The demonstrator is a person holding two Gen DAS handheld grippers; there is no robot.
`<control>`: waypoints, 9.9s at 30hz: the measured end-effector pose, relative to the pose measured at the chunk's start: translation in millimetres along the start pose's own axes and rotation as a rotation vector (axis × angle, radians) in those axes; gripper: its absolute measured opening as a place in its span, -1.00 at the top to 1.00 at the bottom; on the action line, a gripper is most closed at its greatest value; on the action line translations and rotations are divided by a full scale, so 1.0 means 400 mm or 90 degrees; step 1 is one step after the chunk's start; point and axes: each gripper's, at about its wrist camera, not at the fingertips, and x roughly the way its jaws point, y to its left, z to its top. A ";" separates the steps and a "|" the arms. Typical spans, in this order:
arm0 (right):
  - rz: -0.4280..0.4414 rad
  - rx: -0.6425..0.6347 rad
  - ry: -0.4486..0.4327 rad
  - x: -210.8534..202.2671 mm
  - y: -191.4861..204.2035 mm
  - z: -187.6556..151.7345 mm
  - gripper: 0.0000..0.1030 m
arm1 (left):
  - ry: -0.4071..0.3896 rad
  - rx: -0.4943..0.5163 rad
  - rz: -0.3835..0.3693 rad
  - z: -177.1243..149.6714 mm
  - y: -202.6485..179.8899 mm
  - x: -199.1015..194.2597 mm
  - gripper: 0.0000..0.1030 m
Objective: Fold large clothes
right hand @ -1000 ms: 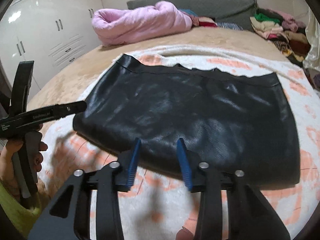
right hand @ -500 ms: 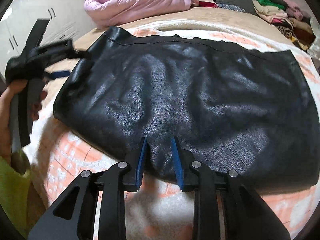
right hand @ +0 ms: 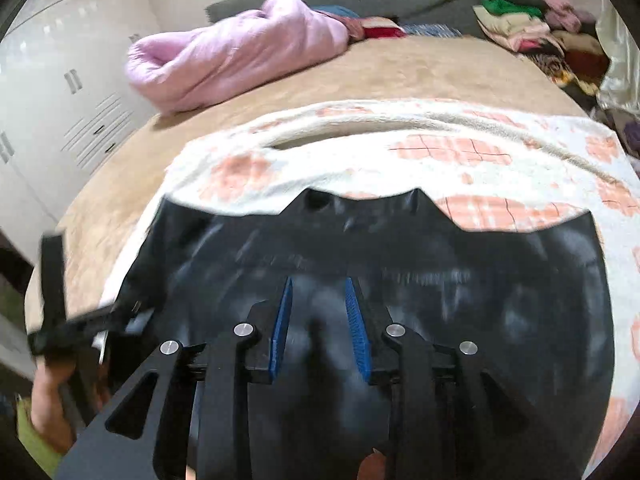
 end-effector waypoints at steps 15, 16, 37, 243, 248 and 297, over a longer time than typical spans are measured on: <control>0.026 0.070 0.064 0.096 -0.062 0.001 0.59 | 0.004 -0.024 -0.026 0.012 0.014 -0.010 -0.81; 0.031 0.054 0.046 0.064 -0.050 -0.004 0.52 | 0.002 -0.028 -0.029 0.016 0.018 -0.022 -0.81; 0.073 -0.160 0.004 -0.066 0.196 -0.225 -0.26 | -0.008 -0.048 -0.041 0.038 0.058 -0.066 -0.83; -0.020 0.121 0.029 -0.171 -0.532 -0.113 -0.25 | 0.006 0.350 -0.104 -0.442 -0.792 -0.133 -0.33; -0.028 0.115 0.023 -0.205 -0.525 -0.134 -0.50 | 0.007 0.340 -0.106 -0.441 -0.785 -0.141 -0.36; 0.020 0.169 -0.003 -0.304 -0.482 -0.377 -0.86 | 0.072 0.201 -0.124 -0.366 -0.651 -0.040 -0.81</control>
